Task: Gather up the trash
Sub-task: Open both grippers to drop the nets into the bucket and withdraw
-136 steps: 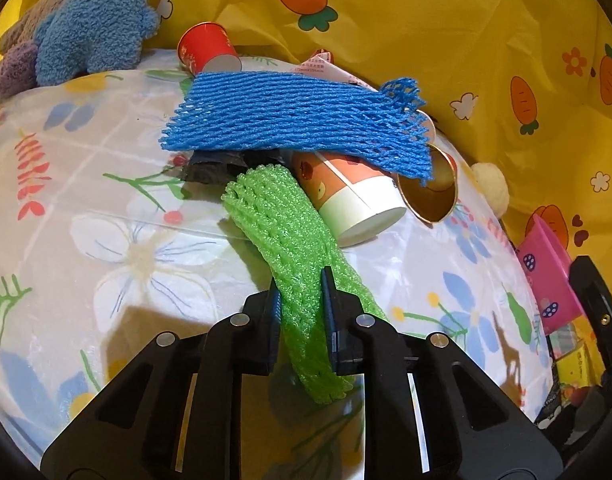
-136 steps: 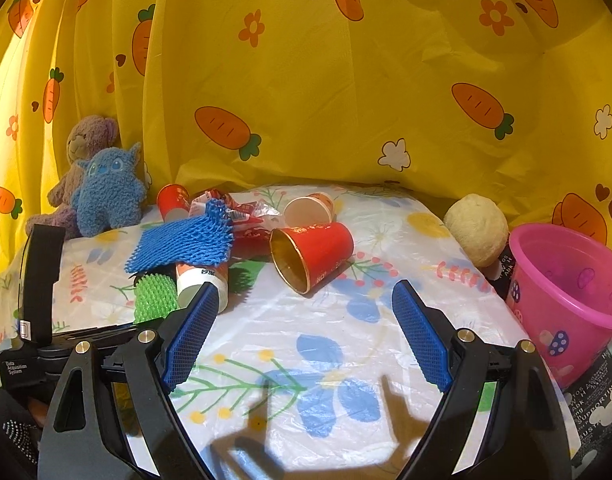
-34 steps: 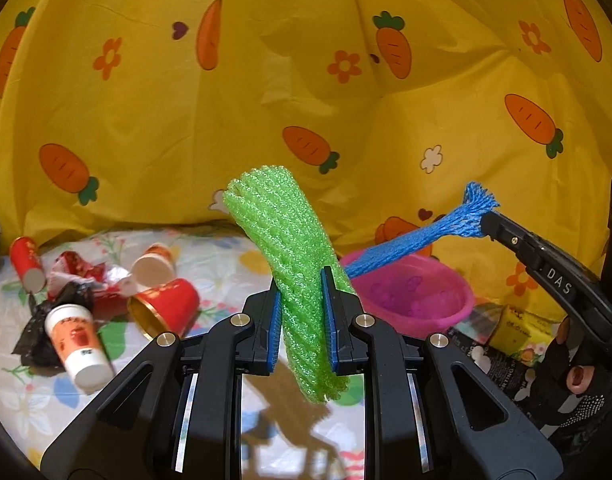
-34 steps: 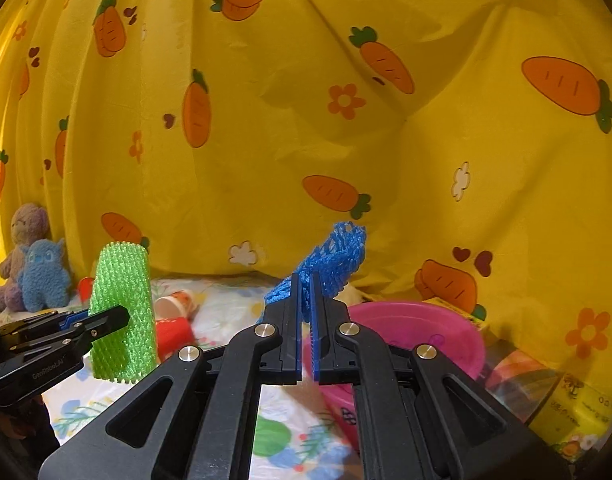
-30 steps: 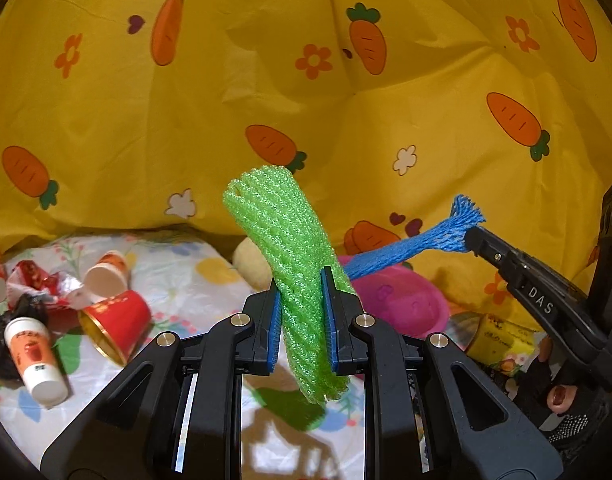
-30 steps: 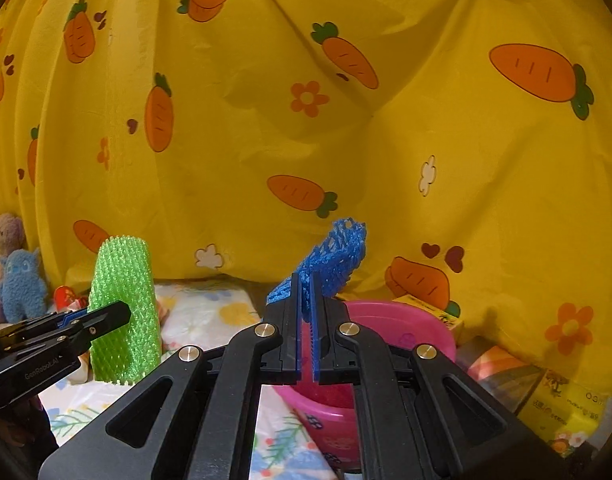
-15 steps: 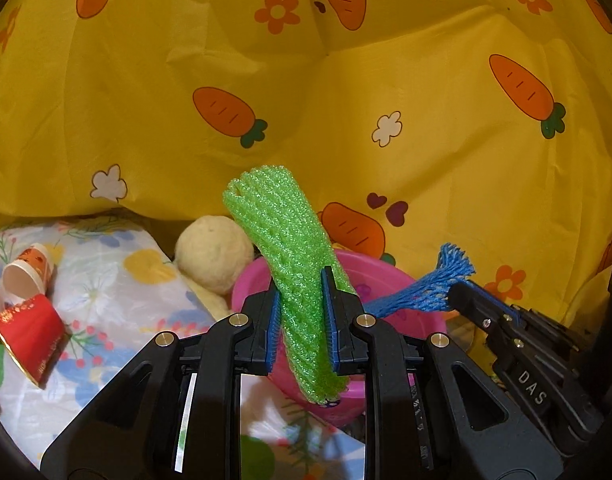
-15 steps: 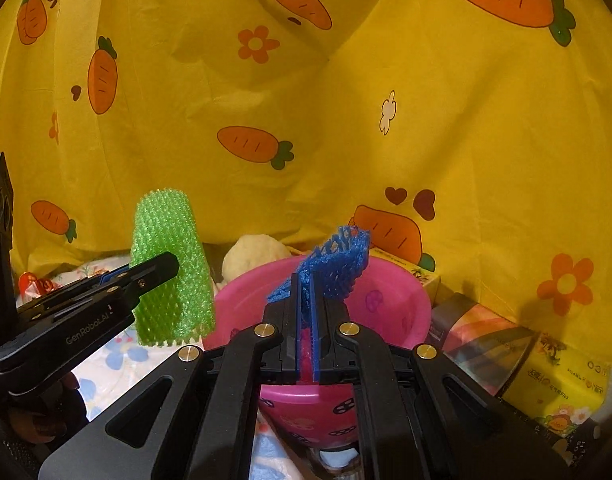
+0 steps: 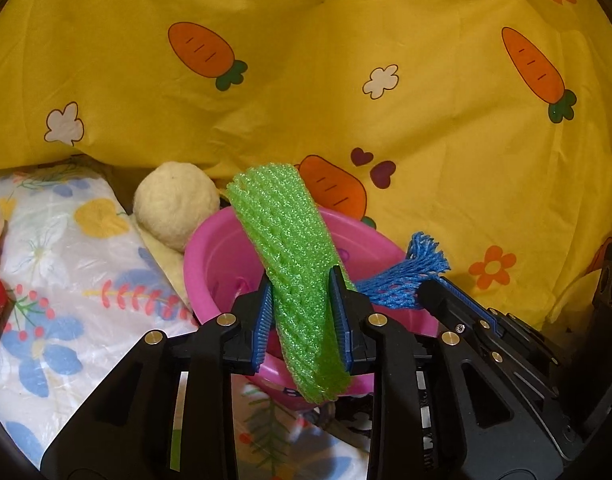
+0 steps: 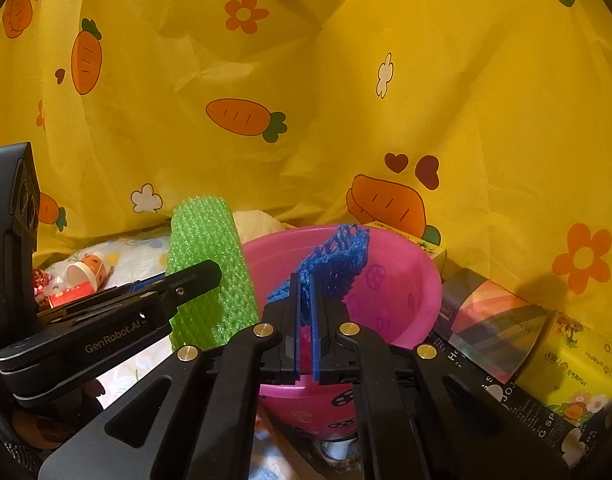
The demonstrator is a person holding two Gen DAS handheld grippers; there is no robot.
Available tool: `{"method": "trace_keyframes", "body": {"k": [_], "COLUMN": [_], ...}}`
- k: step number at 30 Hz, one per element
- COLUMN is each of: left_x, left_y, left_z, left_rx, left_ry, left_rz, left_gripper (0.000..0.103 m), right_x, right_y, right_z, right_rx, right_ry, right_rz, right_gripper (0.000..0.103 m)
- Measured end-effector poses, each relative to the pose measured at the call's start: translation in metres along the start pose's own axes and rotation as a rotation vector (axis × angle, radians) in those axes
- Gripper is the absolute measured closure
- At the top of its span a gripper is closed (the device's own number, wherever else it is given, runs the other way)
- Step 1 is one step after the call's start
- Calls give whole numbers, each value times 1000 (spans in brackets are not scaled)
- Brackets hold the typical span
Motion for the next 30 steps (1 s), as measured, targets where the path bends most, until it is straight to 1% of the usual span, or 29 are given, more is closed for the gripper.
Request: {"method": "trace_keyframes", "body": {"k": [1,2,3,4,5,6,7,8,10,11,15,17,19,22,24,27,30], "left_x": [1,1,0,0,-2,-3,-5,-7,-13,-18,-39,-53,-69,-99,-121,-149,-177], "left_y": [-1,-2,-3,-5,-7,-9,-10,-12,-18,-21,-36,-46,-59,-79,-90,-110,-128], "left_z": [0,0,-1,-2,-3,-4,-5,-7,-8,-9,-10,-9,-8,-5,-3,1,6], "left_rx": [-10,-21,-36,-52,-64,-71,-77,-89,-115,-123,-123,-120,-122,-136,-135,-128,-141], "left_ry": [0,3,9,15,22,29,37,45,56,67,127,158,176,213,245,275,294], "left_rz": [2,0,3,7,11,11,11,8,10,0,-65,-122,-175,-239,-277,-392,-458], "left_gripper": [65,54,48,38,32,30,25,21,16,14,10,9,9,9,9,8,8], "right_x": [0,1,2,2,3,4,4,5,5,5,-2,-7,-13,-23,-28,-33,-39], "right_y": [1,1,1,2,3,3,4,4,5,6,7,7,6,3,-4,-24,-55], "right_z": [0,0,0,0,0,1,1,1,1,1,-2,-4,-5,-7,-7,-7,-8], "right_rx": [4,6,7,10,13,17,21,23,26,28,37,32,30,38,49,51,27], "right_ry": [1,0,0,0,-1,-2,-2,-2,-2,-1,18,33,48,69,82,81,82], "right_rz": [-1,-2,-4,-5,-6,-8,-10,-11,-12,-13,-6,7,23,44,35,-17,-79], "right_gripper": [98,98,98,97,96,91,86,84,77,75,58,49,31,23,19,19,19]}}
Point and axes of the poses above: each gripper's, at about its wrist camera, not at the fingertips, and x roughly the way its jaws point, y to its right, z to its underside, the point moved 8 cm from there along x, roughly the way its jaws point, and after that the axes turned 12 degrees about -x, right-handed, at the moved point
